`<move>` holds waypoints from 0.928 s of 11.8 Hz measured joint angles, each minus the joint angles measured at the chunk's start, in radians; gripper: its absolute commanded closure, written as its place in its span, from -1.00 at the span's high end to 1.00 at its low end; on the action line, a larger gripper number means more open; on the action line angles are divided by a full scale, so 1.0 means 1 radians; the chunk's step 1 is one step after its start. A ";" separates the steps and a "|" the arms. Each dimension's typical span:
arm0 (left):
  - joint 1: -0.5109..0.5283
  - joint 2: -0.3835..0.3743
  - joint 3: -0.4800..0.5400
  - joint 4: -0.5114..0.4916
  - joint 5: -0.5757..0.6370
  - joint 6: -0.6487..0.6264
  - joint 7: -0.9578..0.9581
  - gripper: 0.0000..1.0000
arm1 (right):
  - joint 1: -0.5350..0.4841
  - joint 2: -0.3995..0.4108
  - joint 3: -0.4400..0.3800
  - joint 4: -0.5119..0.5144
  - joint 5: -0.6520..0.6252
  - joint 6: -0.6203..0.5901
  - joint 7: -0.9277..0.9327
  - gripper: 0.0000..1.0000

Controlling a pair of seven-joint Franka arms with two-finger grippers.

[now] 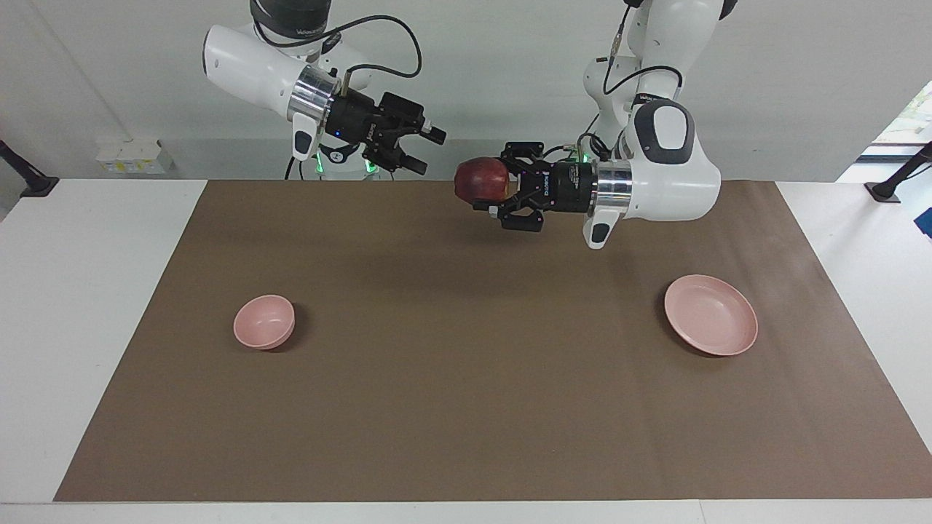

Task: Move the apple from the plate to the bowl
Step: 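Grasp the apple with the right gripper while the left gripper opens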

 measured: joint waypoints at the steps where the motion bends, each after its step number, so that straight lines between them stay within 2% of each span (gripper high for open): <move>1: -0.010 -0.006 -0.005 -0.015 -0.007 0.009 0.000 -1.00 | 0.000 0.001 0.000 0.000 0.000 0.003 0.000 1.00; 5: -0.074 -0.031 -0.015 -0.045 -0.066 0.079 0.000 -1.00 | 0.002 0.002 0.001 0.000 0.000 0.014 0.003 1.00; 11: -0.137 -0.040 -0.021 -0.046 -0.081 0.121 -0.001 -1.00 | 0.003 0.003 0.002 -0.006 0.000 0.014 0.031 1.00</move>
